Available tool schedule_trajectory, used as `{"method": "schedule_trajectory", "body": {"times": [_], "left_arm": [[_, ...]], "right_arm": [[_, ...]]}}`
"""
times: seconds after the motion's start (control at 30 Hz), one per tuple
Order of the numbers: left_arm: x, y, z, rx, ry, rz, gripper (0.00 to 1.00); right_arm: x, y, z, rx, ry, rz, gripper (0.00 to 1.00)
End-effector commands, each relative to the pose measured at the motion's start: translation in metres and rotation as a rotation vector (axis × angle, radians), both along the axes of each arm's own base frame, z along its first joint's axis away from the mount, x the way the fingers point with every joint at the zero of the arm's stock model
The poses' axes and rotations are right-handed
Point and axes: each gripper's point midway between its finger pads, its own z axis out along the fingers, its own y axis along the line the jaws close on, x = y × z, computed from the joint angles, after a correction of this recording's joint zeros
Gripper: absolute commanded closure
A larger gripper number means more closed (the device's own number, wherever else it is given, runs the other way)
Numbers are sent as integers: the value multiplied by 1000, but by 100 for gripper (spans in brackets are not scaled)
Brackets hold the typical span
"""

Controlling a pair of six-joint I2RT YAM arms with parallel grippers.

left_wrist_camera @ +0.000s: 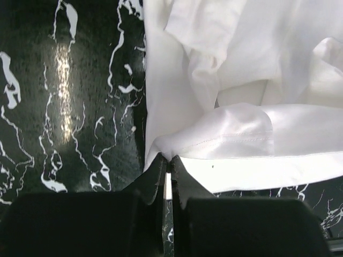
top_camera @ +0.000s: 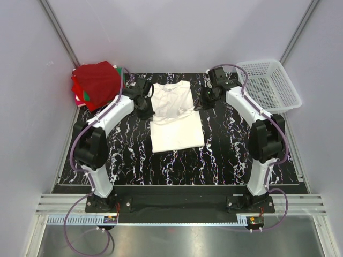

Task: Fold and stack the t-shirts
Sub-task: Fold the tshirt

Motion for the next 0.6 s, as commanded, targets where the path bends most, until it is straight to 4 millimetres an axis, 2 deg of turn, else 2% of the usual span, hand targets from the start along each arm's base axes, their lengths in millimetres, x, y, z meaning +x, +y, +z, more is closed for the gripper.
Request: {"method": "schedule_trajectory", "body": {"times": [0.0,0.13,0.33,0.4,0.43,0.47,0.5,0.53,0.57], "left_arm": [[21,-9,9,-41,-36,-64,100],[28,-10,-4,-46,-10,-68,100],[44,-8,-28,-32,34,-72,99],[52,-5,-36,-30,58,-67,98],[54,-4,-39,-31,68,-66,97],[56,-2,-41,-40,84,-64,94],[64,-2,-44,-42,88,-65,92],[68,-1,-44,-43,93,-60,90],[76,3,-36,-51,85,-51,83]], "right_arm": [[19,3,12,25,-54,17,100],[24,3,-5,25,-25,19,100],[39,-2,-48,7,57,-12,100],[48,-3,-52,11,61,-22,100],[49,-5,-65,3,93,-26,95],[58,-7,-60,10,81,-33,89],[62,-6,-61,19,86,-33,75],[65,-8,-72,17,113,-40,68],[79,-9,-60,28,78,-44,62]]}}
